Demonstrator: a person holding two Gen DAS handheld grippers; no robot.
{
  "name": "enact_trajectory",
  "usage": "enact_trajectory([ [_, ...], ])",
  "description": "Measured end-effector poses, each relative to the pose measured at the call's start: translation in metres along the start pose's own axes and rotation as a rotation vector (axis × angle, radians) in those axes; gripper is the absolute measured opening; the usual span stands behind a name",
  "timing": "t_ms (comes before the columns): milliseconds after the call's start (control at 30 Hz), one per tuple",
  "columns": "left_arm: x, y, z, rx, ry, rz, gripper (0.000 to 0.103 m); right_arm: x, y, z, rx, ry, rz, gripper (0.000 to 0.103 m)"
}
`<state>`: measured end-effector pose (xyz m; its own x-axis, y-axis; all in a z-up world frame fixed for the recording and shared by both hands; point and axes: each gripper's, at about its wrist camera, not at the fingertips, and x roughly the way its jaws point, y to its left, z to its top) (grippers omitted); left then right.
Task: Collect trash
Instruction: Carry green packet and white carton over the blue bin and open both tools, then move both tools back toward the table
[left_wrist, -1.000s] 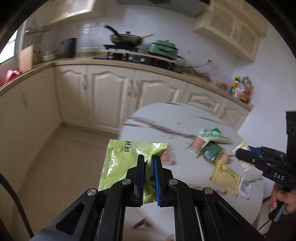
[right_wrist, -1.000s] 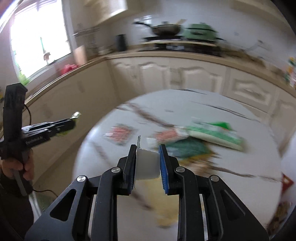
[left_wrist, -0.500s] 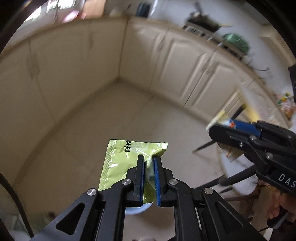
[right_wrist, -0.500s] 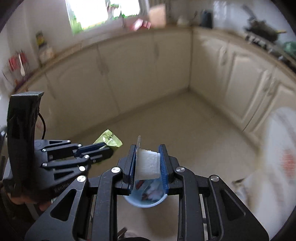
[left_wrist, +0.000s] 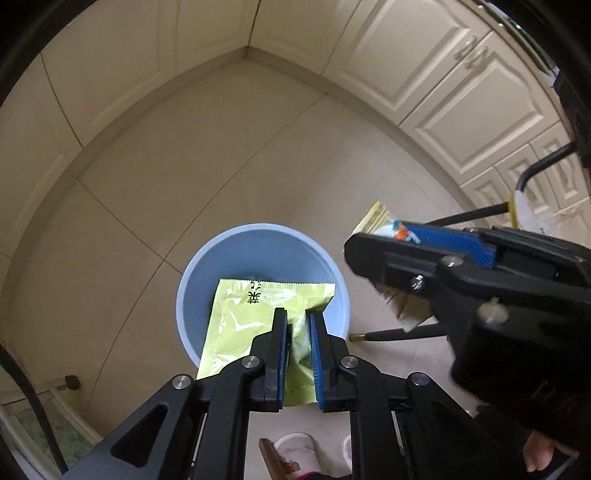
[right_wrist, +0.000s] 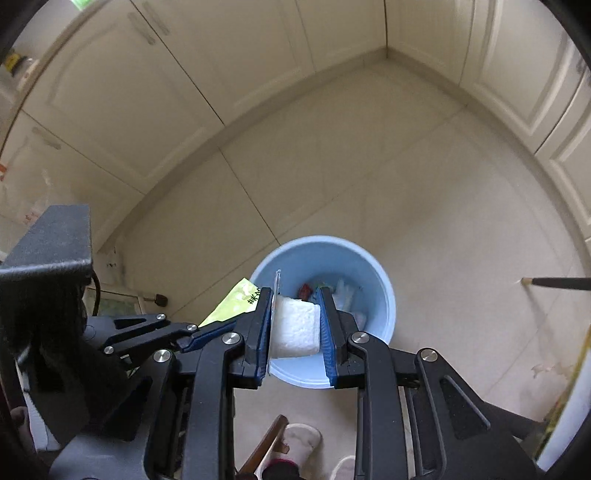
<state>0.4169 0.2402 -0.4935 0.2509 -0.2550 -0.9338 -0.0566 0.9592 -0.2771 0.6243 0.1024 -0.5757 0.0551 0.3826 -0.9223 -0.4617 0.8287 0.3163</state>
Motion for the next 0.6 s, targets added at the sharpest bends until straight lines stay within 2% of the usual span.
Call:
enact_trajectory([
  [33, 0.001, 0.0, -0.002, 0.002, 0.002, -0.01, 0.012, 0.006, -0.002, 0.0, 0.0, 0.009, 0.008, 0.023],
  [100, 0.005, -0.001, -0.002, -0.005, 0.028, -0.01, 0.027, 0.016, -0.005, 0.001, 0.011, 0.022, 0.023, 0.022],
  [167, 0.006, 0.001, -0.005, -0.011, 0.032, 0.002, 0.031, 0.022, -0.01, 0.002, 0.02, 0.034, 0.028, 0.025],
  [367, -0.011, 0.016, 0.005, -0.072, 0.023, 0.035, 0.034, 0.023, -0.013, 0.006, 0.02, 0.037, 0.036, 0.026],
  [500, -0.043, 0.004, 0.0, -0.129, -0.036, 0.098, 0.035, 0.003, 0.002, 0.002, 0.003, -0.002, 0.013, 0.029],
  [600, -0.088, -0.008, -0.014, -0.164, -0.127, 0.167, 0.043, -0.03, 0.015, -0.001, -0.02, -0.064, -0.004, 0.04],
])
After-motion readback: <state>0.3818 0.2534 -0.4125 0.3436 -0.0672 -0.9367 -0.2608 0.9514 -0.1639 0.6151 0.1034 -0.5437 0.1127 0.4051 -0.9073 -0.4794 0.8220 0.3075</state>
